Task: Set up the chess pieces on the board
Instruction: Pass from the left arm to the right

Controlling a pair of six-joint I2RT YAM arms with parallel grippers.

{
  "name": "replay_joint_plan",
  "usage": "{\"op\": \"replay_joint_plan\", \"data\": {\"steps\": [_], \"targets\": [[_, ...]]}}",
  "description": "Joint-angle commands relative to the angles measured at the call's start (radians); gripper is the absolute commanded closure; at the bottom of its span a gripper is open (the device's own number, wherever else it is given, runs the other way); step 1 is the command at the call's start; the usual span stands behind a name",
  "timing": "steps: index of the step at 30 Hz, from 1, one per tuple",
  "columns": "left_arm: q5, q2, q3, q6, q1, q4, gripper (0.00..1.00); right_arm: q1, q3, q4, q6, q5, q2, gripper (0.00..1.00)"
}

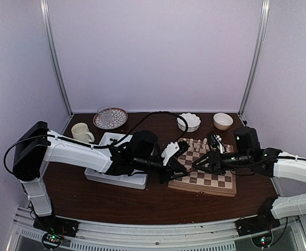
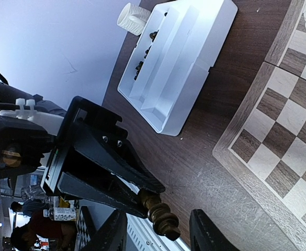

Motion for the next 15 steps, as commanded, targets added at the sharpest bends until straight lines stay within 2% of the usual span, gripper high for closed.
{"op": "replay_joint_plan", "data": {"steps": [1,10,15], "targets": [[0.019,-0.021,0.006,0.008,0.005,0.050,0.89,0.006,-0.011,0.045,0.006,-0.016,0.001,0.57],[0.019,-0.020,0.006,0.002,0.005,0.055,0.89,0.010,-0.027,0.053,0.001,-0.016,0.018,0.56],[0.019,-0.019,0.006,0.002,0.005,0.057,0.89,0.019,-0.029,0.070,0.001,-0.026,0.037,0.62]]}}
